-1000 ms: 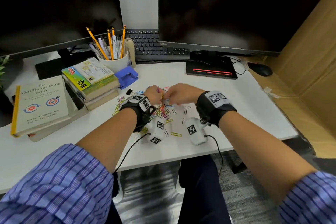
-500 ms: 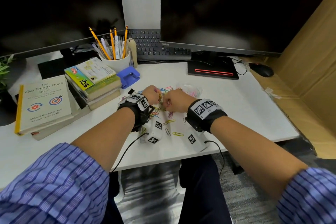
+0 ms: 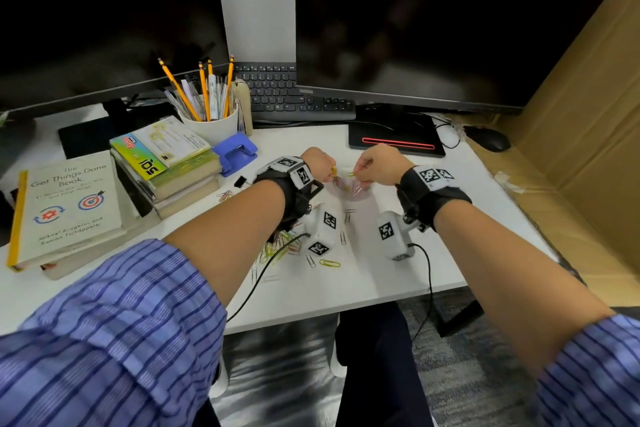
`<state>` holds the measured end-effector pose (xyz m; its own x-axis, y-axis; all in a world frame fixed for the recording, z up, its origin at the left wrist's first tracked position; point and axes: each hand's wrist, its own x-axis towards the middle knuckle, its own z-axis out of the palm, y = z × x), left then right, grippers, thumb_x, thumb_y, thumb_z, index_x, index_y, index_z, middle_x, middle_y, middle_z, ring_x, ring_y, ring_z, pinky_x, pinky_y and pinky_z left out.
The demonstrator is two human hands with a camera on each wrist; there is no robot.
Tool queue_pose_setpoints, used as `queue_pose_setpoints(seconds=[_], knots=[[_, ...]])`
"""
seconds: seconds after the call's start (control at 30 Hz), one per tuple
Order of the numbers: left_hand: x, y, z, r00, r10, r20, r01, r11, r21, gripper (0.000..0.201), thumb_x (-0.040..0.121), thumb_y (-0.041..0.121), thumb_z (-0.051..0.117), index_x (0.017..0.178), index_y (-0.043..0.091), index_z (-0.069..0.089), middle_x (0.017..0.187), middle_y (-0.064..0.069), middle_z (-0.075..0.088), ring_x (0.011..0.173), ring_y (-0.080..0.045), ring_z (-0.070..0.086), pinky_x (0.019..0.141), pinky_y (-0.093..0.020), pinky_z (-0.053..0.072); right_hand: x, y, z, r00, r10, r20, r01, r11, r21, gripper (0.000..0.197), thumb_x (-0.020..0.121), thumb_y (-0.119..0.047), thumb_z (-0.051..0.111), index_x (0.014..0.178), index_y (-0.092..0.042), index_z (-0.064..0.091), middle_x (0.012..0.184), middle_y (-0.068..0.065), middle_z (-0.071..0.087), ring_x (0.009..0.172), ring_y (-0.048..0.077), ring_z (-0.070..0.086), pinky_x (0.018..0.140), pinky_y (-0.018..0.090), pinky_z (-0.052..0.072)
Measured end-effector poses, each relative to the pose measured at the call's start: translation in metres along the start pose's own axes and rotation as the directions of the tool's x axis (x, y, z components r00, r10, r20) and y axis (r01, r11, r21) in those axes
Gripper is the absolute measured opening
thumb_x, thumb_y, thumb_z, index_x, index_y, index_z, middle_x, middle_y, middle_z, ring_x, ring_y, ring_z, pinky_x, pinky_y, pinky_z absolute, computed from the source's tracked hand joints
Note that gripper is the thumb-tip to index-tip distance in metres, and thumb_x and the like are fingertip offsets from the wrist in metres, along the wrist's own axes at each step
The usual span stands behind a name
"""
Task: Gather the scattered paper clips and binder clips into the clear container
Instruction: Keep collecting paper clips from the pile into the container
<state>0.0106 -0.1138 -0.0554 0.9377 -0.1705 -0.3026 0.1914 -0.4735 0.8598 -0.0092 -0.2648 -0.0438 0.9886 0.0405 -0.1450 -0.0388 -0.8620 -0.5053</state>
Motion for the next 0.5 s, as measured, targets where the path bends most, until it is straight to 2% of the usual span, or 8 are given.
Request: queue_pose_setpoints(seconds=[0.07, 0.13, 0.27, 0.33, 0.4, 0.43, 0.47, 0.5], knots=[[0.003, 0.003, 0.008, 1.000, 0.018, 0.011, -0.019, 0.999, 0.030, 0.037, 0.095, -0.001, 0.041, 0.064, 0.019, 0.043, 0.065, 0.003, 0.047, 0.055, -0.005, 0.046, 0.037, -0.006, 0.041, 0.002, 0.004, -0.002, 1.000, 0.023, -0.016, -0.023, 1.000, -0.002, 0.012, 0.084, -0.004, 0.064, 0.092, 0.000, 0.072, 0.090, 0.011, 0.071, 0.077, 0.021, 0.068, 0.086, 0.035, 0.057], [0.006, 0.005, 0.015, 0.999, 0.033, 0.014, -0.034, 0.999, 0.037, 0.039, 0.096, -0.001, 0.040, 0.063, 0.020, 0.042, 0.065, 0.003, 0.046, 0.055, -0.005, 0.046, 0.037, -0.005, 0.041, 0.003, 0.006, -0.001, 0.999, 0.035, -0.016, -0.035, 0.999, -0.017, 0.014, 0.085, -0.003, 0.062, 0.095, 0.000, 0.072, 0.098, 0.013, 0.072, 0.087, 0.023, 0.070, 0.088, 0.036, 0.057], [0.013, 0.002, 0.024, 0.999, 0.037, 0.015, -0.038, 0.996, 0.076, 0.038, 0.095, -0.003, 0.041, 0.063, 0.019, 0.043, 0.066, 0.002, 0.046, 0.063, -0.013, 0.049, 0.063, -0.019, 0.048, 0.004, 0.010, 0.001, 0.999, 0.027, -0.035, -0.029, 0.999, -0.043, 0.016, 0.086, -0.002, 0.062, 0.098, -0.003, 0.073, 0.103, 0.012, 0.071, 0.095, 0.022, 0.068, 0.089, 0.032, 0.055], [0.014, 0.001, 0.027, 0.999, 0.023, 0.023, -0.027, 0.986, 0.163, 0.039, 0.093, -0.003, 0.045, 0.061, 0.019, 0.043, 0.065, 0.003, 0.046, 0.073, -0.018, 0.050, 0.070, -0.023, 0.050, 0.005, 0.012, 0.002, 0.999, 0.025, -0.032, -0.026, 0.999, -0.046, 0.017, 0.085, -0.002, 0.063, 0.099, -0.004, 0.073, 0.104, 0.011, 0.071, 0.095, 0.021, 0.067, 0.089, 0.032, 0.055], [0.017, 0.000, 0.028, 0.999, 0.006, 0.045, -0.019, 0.955, 0.295, 0.038, 0.090, -0.003, 0.050, 0.058, 0.017, 0.047, 0.062, 0.003, 0.044, 0.081, -0.020, 0.048, 0.078, -0.027, 0.046, 0.006, 0.014, 0.001, 1.000, 0.018, -0.023, -0.019, 0.999, -0.034, 0.017, 0.084, 0.000, 0.064, 0.096, -0.006, 0.074, 0.102, 0.009, 0.072, 0.091, 0.019, 0.066, 0.087, 0.031, 0.056], [0.018, -0.001, 0.028, 0.999, 0.009, 0.049, -0.026, 0.932, 0.361, 0.033, 0.089, -0.002, 0.053, 0.060, 0.014, 0.054, 0.062, 0.002, 0.045, 0.083, -0.020, 0.047, 0.077, -0.027, 0.043, 0.006, 0.014, 0.001, 1.000, 0.015, -0.019, -0.016, 0.999, -0.030, 0.017, 0.084, 0.000, 0.064, 0.095, -0.007, 0.074, 0.101, 0.009, 0.072, 0.091, 0.018, 0.066, 0.087, 0.031, 0.056], [0.018, 0.000, 0.027, 0.998, 0.008, 0.056, -0.030, 0.916, 0.401, 0.022, 0.089, 0.000, 0.055, 0.070, 0.008, 0.064, 0.064, 0.001, 0.048, 0.083, -0.020, 0.048, 0.076, -0.027, 0.041, 0.006, 0.015, 0.001, 1.000, 0.012, -0.012, -0.012, 1.000, -0.024, 0.016, 0.084, 0.000, 0.065, 0.095, -0.007, 0.075, 0.101, 0.009, 0.072, 0.092, 0.019, 0.066, 0.087, 0.031, 0.056], [0.018, -0.001, 0.027, 0.998, 0.020, 0.064, -0.045, 0.907, 0.420, 0.014, 0.088, 0.002, 0.056, 0.086, 0.001, 0.070, 0.070, -0.002, 0.053, 0.084, -0.020, 0.049, 0.076, -0.027, 0.041, 0.005, 0.015, 0.001, 1.000, 0.008, -0.002, -0.008, 1.000, -0.013, 0.016, 0.084, 0.000, 0.065, 0.094, -0.007, 0.075, 0.101, 0.010, 0.073, 0.093, 0.020, 0.068, 0.088, 0.032, 0.056]])
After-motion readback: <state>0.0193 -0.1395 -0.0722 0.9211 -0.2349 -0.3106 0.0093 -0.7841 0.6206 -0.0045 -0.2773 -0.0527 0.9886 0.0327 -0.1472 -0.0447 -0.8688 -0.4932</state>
